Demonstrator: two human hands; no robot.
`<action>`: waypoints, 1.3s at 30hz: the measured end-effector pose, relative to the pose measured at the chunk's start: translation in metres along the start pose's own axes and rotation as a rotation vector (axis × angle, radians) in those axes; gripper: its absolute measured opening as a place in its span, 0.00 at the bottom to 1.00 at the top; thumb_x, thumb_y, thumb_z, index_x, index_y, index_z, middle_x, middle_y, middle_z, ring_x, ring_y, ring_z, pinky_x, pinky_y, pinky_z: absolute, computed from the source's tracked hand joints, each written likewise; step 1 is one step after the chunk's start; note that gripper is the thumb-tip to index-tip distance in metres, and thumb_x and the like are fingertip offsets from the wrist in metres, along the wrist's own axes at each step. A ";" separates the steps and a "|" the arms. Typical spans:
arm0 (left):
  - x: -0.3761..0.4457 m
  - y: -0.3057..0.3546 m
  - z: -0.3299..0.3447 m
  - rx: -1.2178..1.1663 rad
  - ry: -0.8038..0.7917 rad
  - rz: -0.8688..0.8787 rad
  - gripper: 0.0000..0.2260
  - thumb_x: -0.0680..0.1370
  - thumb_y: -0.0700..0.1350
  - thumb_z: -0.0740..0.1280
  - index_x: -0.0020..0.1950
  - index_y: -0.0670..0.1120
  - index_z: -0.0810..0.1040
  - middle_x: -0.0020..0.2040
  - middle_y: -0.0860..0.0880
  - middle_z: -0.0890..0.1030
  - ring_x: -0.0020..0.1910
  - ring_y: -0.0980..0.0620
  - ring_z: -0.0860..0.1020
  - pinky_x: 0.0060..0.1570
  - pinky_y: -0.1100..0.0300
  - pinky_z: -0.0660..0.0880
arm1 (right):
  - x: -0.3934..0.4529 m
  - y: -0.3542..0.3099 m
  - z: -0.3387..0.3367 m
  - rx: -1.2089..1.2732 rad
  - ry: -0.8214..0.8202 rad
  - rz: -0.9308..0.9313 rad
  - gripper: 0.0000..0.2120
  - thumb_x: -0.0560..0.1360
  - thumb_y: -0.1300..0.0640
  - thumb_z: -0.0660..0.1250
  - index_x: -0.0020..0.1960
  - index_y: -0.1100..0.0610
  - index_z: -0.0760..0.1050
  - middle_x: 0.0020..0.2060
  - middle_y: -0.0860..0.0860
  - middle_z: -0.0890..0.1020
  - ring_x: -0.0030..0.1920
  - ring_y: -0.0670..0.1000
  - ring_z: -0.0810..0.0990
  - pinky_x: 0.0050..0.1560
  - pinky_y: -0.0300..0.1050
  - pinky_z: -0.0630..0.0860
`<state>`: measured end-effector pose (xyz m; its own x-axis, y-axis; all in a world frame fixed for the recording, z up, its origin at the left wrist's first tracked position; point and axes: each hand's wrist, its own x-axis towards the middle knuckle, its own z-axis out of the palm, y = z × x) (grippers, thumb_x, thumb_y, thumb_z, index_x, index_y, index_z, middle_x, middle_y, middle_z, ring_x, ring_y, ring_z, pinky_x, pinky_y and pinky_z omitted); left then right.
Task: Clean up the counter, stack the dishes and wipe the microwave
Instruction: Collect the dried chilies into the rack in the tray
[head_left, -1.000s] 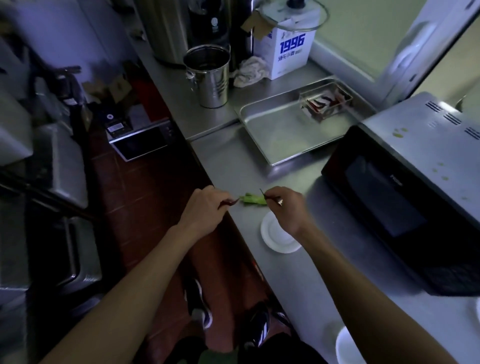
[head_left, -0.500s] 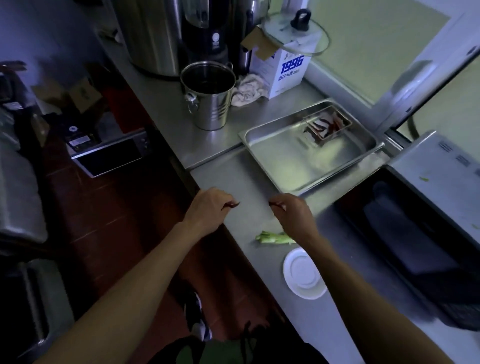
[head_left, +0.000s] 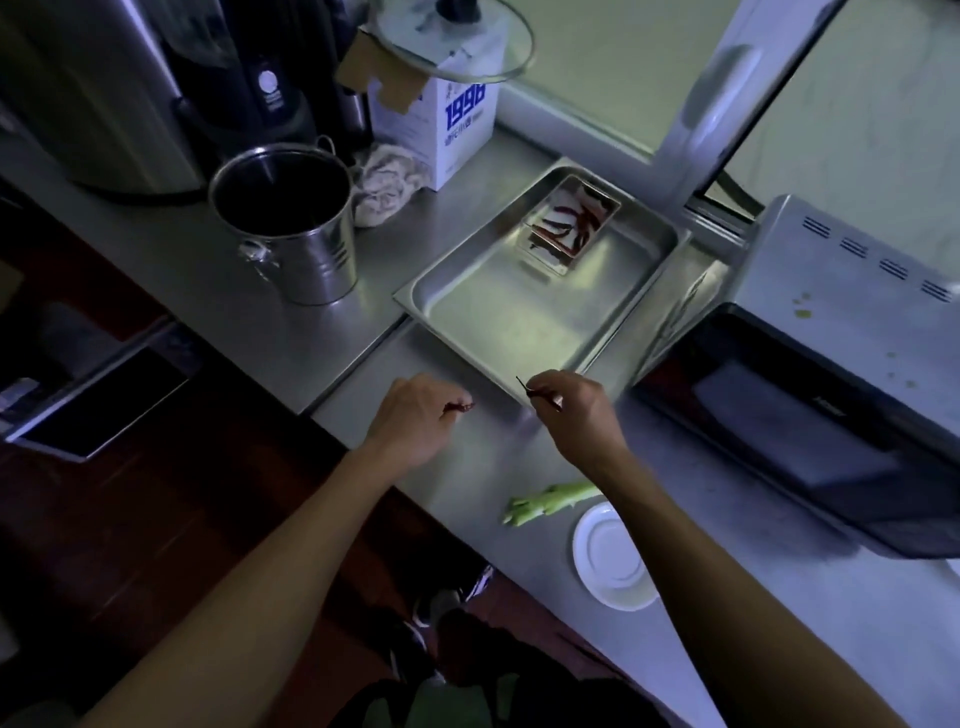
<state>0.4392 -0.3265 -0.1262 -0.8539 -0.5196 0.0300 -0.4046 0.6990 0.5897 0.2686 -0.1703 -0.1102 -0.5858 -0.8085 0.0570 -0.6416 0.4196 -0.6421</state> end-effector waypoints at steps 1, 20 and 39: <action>0.011 -0.001 0.001 0.014 -0.015 0.002 0.08 0.76 0.40 0.71 0.52 0.48 0.85 0.50 0.50 0.86 0.51 0.45 0.81 0.55 0.48 0.75 | 0.007 0.004 0.000 0.012 0.021 0.000 0.10 0.73 0.64 0.70 0.52 0.55 0.83 0.44 0.52 0.85 0.43 0.52 0.82 0.47 0.51 0.80; 0.215 -0.002 0.000 0.081 -0.154 0.239 0.10 0.74 0.38 0.71 0.54 0.46 0.85 0.48 0.48 0.85 0.48 0.45 0.80 0.52 0.49 0.75 | 0.138 0.071 -0.020 0.119 0.263 0.178 0.08 0.74 0.65 0.71 0.52 0.58 0.83 0.45 0.52 0.85 0.42 0.47 0.82 0.46 0.48 0.80; 0.436 0.009 0.043 0.043 -0.237 0.445 0.09 0.75 0.41 0.74 0.54 0.49 0.84 0.49 0.48 0.84 0.48 0.49 0.82 0.55 0.48 0.78 | 0.252 0.118 -0.018 0.201 0.409 0.542 0.09 0.76 0.60 0.69 0.52 0.47 0.80 0.46 0.42 0.81 0.46 0.42 0.79 0.49 0.51 0.81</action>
<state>0.0494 -0.5255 -0.1420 -0.9955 -0.0440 0.0836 0.0067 0.8497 0.5272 0.0362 -0.3166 -0.1576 -0.9611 -0.2711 -0.0538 -0.1259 0.6028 -0.7879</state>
